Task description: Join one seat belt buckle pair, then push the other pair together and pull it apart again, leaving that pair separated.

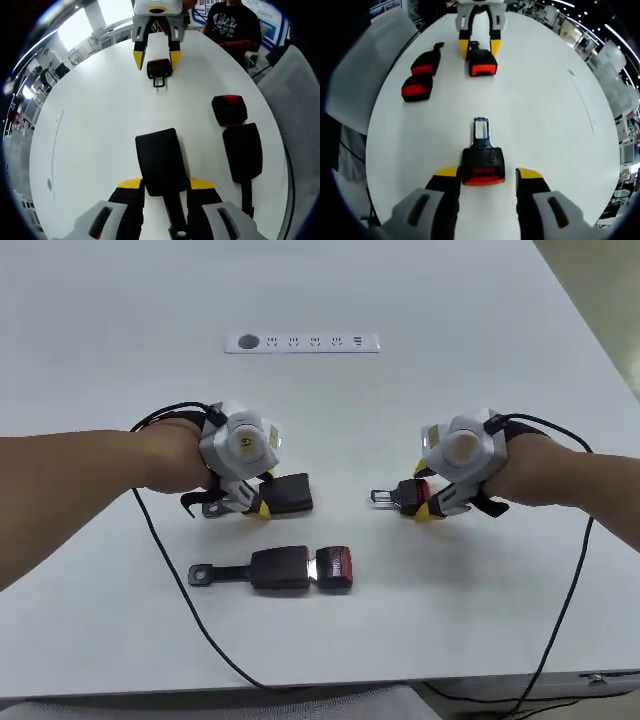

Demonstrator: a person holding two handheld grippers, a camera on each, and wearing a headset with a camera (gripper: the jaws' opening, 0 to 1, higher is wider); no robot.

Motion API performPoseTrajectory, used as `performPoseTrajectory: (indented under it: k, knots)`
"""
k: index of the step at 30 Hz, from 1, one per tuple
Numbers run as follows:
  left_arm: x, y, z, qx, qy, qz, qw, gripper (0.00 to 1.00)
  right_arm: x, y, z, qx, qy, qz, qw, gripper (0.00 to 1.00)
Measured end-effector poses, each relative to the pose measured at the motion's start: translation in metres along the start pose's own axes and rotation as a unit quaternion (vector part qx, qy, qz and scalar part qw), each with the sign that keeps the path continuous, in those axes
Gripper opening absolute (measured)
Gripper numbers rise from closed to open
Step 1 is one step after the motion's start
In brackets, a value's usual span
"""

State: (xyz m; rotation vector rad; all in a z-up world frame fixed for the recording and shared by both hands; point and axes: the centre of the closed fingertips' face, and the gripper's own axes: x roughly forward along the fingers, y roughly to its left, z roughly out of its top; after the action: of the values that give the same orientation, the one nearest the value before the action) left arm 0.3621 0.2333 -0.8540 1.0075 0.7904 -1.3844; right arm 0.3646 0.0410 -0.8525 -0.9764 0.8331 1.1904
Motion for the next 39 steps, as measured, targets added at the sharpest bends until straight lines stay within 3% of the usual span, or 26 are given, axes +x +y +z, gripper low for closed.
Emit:
performPoseTrajectory:
  k: [4, 8, 10, 13, 16, 21, 22, 23, 25, 26, 27, 30, 32, 34, 35, 38, 39]
  knots:
    - [-0.002, -0.001, -0.002, 0.031, 0.019, 0.007, 0.9993, 0.33, -0.006, -0.004, -0.007, 0.009, 0.017, -0.027, 0.9995, 0.57]
    - [-0.007, -0.001, -0.009, 0.032, 0.034, 0.020, 0.9987, 0.36, -0.011, -0.001, -0.007, 0.049, -0.010, -0.043, 0.9978, 0.59]
    - [-0.016, 0.002, -0.011, 0.009, 0.024, 0.041, 0.9988, 0.39, -0.016, 0.004, -0.006, 0.066, -0.030, -0.057, 0.9957, 0.60]
    - [-0.030, 0.005, -0.017, -0.021, 0.014, 0.073, 0.9970, 0.42, -0.022, 0.013, -0.011, 0.092, -0.040, -0.072, 0.9924, 0.64]
    - [-0.042, -0.002, -0.025, -0.054, 0.004, 0.089, 0.9946, 0.44, -0.027, 0.018, -0.020, 0.112, -0.051, -0.084, 0.9888, 0.68]
    - [-0.070, -0.027, -0.042, -0.125, -0.039, 0.124, 0.9837, 0.48, -0.042, 0.042, -0.024, 0.142, -0.075, -0.100, 0.9820, 0.70]
    - [-0.074, -0.032, -0.045, -0.131, -0.044, 0.129, 0.9819, 0.50, -0.046, 0.045, -0.023, 0.150, -0.081, -0.105, 0.9797, 0.71]
    - [-0.079, -0.042, -0.050, -0.138, -0.048, 0.132, 0.9805, 0.51, -0.051, 0.047, -0.019, 0.165, -0.099, -0.114, 0.9746, 0.72]
    - [-0.086, -0.056, -0.059, -0.169, -0.060, 0.142, 0.9735, 0.55, -0.058, 0.056, -0.016, 0.183, -0.114, -0.115, 0.9698, 0.73]
    - [-0.089, -0.063, -0.062, -0.184, -0.063, 0.141, 0.9707, 0.58, -0.059, 0.060, -0.016, 0.182, -0.116, -0.115, 0.9696, 0.75]
    - [-0.092, -0.071, -0.069, -0.207, -0.064, 0.146, 0.9653, 0.60, -0.059, 0.067, -0.015, 0.182, -0.118, -0.111, 0.9698, 0.78]
    - [-0.102, -0.090, -0.080, -0.221, -0.074, 0.161, 0.9589, 0.71, -0.057, 0.077, -0.015, 0.192, -0.116, -0.107, 0.9686, 0.87]
    - [-0.108, -0.103, -0.087, -0.244, -0.081, 0.168, 0.9516, 0.75, -0.060, 0.082, -0.010, 0.194, -0.120, -0.109, 0.9674, 0.89]
    - [-0.113, -0.112, -0.092, -0.258, -0.085, 0.176, 0.9462, 0.78, -0.064, 0.084, -0.007, 0.194, -0.124, -0.115, 0.9663, 0.93]
    - [-0.115, -0.119, -0.094, -0.270, -0.092, 0.179, 0.9417, 0.81, -0.067, 0.085, -0.003, 0.193, -0.128, -0.120, 0.9655, 0.94]
    - [-0.119, -0.131, -0.097, -0.283, -0.101, 0.186, 0.9355, 0.94, -0.072, 0.089, 0.000, 0.195, -0.133, -0.123, 0.9639, 0.96]
    - [-0.120, -0.137, -0.098, -0.291, -0.104, 0.188, 0.9323, 0.96, -0.075, 0.091, 0.002, 0.204, -0.138, -0.125, 0.9610, 0.97]
